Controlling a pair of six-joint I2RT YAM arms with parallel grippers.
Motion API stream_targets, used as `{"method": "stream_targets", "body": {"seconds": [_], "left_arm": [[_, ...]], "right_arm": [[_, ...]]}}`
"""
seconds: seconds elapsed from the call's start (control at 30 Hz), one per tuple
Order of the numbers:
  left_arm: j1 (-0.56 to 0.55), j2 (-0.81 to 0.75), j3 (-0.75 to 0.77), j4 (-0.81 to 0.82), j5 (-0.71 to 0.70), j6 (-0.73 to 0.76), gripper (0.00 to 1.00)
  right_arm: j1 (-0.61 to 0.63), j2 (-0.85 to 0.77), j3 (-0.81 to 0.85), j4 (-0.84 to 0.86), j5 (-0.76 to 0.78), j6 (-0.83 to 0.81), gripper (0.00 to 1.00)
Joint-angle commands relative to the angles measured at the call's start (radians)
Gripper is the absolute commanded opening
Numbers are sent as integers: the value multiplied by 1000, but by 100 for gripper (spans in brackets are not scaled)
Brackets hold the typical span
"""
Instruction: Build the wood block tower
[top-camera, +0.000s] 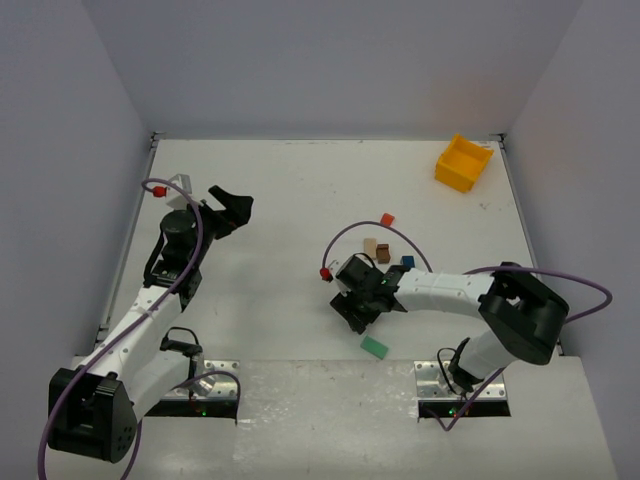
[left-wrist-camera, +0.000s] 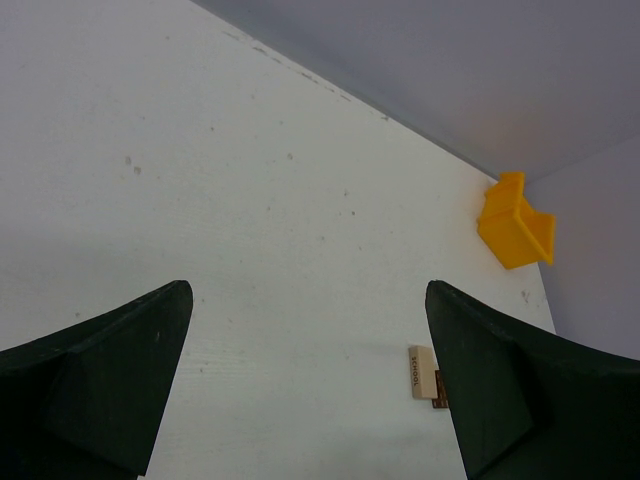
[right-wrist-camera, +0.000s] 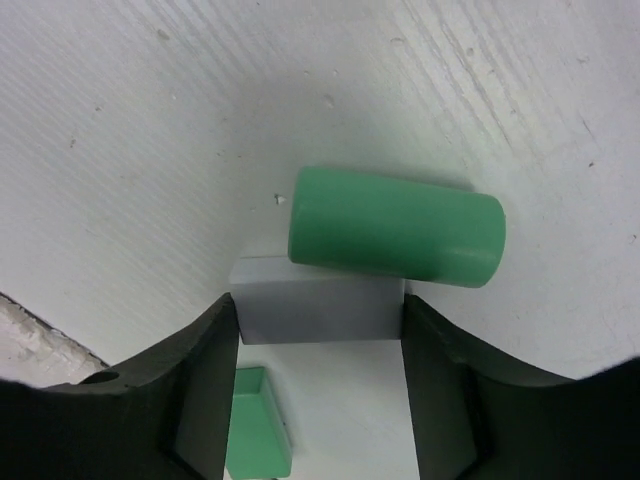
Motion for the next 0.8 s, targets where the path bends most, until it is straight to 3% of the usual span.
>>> {"method": "stream_targets", "body": {"seconds": [0.0, 0.1, 0.13, 0.27, 0.5, 0.77], "left_arm": [[-3, -8, -1, 31, -1, -2, 100], [-3, -10, 0, 30, -1, -3, 100], [-3, -10, 2, 28, -3, -5, 100], [-3, -10, 8, 8, -7, -12, 100], [-3, -41, 16, -19, -59, -11, 100], [-3, -79, 11, -53, -116, -17, 100]], "right_arm": [[4, -41, -19, 34, -20, 20, 48], [10, -71, -22, 18, -17, 37, 26], [15, -90, -23, 11, -19, 44, 25], [40, -158, -27, 12, -43, 67, 24], [62, -187, 4, 148, -264, 52, 23], [70, 41, 250, 181, 4, 124, 22]]}}
